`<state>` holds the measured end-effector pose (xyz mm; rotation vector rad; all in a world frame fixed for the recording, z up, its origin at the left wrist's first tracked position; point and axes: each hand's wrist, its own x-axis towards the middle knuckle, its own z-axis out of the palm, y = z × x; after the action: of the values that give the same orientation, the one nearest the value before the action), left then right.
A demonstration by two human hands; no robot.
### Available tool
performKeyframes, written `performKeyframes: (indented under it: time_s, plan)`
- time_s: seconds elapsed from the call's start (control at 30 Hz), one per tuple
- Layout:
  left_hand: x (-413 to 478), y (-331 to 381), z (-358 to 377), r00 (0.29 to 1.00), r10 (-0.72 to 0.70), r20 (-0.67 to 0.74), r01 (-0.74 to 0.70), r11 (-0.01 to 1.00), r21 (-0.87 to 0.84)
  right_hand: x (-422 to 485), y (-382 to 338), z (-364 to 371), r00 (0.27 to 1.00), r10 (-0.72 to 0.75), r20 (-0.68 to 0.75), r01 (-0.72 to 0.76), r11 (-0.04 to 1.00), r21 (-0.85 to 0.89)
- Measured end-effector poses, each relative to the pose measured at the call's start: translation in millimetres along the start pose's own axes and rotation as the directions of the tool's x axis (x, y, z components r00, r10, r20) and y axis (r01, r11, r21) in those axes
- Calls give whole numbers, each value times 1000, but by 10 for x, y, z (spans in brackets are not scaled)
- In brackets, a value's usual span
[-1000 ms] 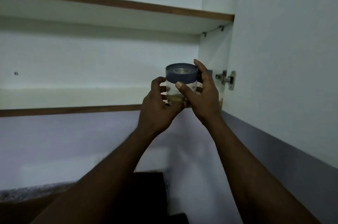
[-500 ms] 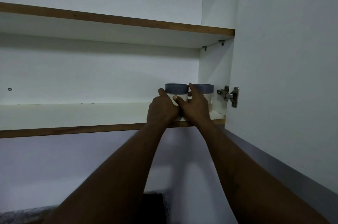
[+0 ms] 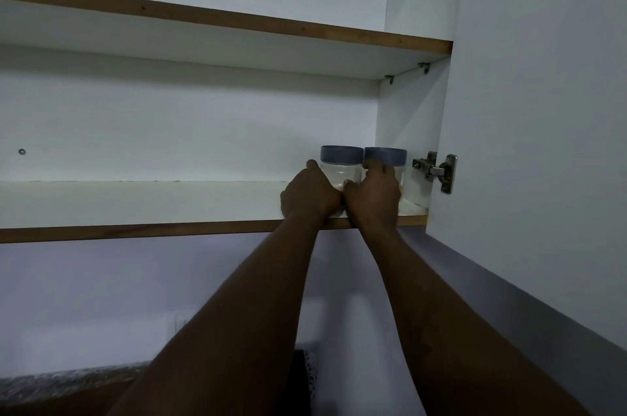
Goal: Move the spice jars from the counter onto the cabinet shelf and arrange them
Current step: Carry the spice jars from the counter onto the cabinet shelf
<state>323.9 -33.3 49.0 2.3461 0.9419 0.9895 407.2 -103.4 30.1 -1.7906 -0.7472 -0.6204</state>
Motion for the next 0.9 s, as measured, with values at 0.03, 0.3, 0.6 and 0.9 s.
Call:
performKeyframes:
  time_s: [0.03, 0.3, 0.6, 0.9]
  plan:
    - [-20, -6, -19, 1000, 1, 0, -1, 1000, -23, -14, -12, -13, 1000, 4, -4, -4, 1000, 8]
    - [-376, -130, -252, 977, 110, -183, -136, 982, -133, -419, -106, -275, 990, -90, -112, 108, 981, 163]
    - [-2307, -1850, 263, 964, 265, -7, -264, 957, -122, -2631, 613, -114, 884, -159, 439, 78, 977, 198]
    - [-4114, -3377, 698, 824, -107, 557, 55, 992, 110, -4608, 1113, -26, 420, 172, 891, -40, 984, -171]
